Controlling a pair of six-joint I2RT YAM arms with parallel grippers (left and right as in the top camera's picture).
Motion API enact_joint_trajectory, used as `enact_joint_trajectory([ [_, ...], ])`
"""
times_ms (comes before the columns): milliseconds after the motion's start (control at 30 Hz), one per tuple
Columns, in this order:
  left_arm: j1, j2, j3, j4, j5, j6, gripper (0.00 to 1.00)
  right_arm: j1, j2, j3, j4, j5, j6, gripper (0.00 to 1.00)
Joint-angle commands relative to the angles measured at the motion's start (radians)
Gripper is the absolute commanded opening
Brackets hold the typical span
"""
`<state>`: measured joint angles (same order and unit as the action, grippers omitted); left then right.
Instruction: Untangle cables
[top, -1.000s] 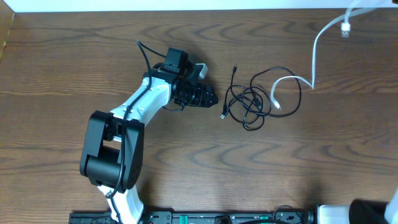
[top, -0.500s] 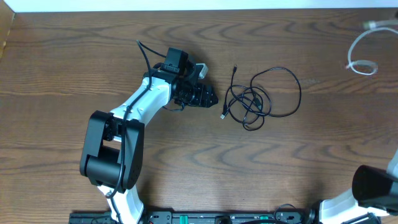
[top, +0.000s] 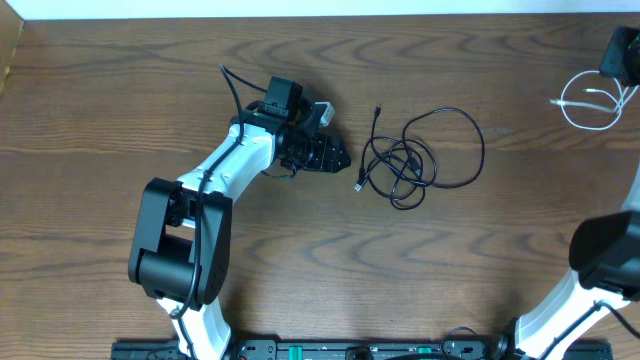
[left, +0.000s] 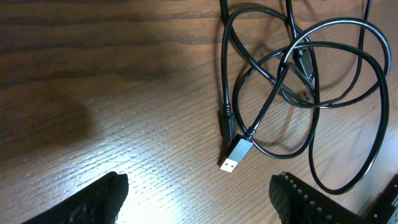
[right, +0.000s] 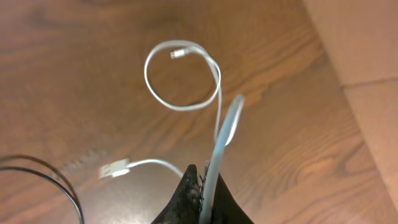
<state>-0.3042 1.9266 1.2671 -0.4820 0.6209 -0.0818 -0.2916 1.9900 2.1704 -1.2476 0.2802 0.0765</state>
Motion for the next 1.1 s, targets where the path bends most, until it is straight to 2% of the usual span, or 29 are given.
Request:
enact_joint_trajectory([
  [0,-0.001,-0.002,-0.002,-0.002,-0.013,-0.003,0.77,-0.016,0.039,0.008,-0.035,-0.002,0.016,0.01],
  [467,-0.001,-0.002,-0.002,-0.002,-0.013,-0.002,0.77,-0.027,0.15,-0.016,-0.103,-0.002,0.035,0.01],
  [667,-0.001,-0.002,-0.002,-0.002,-0.013,-0.002,0.77,-0.031,0.15,-0.099,-0.082,-0.003,0.065,0.02],
  [767,-0.001,-0.002,-0.002,-0.002,-0.013,-0.002,0.77,-0.031,0.15,-0.162,-0.045,-0.002,0.065,0.07],
  [900,-0.001,-0.002,-0.002,-0.003,-0.013,-0.002,0.77,-0.031,0.15,-0.245,0.007,-0.002,0.065,0.03],
  [933,-0.001,-0.002,-0.002,-0.003,-0.013,-0.002,0.78,-0.031,0.15,-0.262,0.018,-0.002,0.065,0.06],
  [1067,-0.001,-0.002,-0.002,-0.002,-0.013,-0.002,0.77,-0.031,0.15,-0.313,0.05,-0.002,0.064,0.58],
])
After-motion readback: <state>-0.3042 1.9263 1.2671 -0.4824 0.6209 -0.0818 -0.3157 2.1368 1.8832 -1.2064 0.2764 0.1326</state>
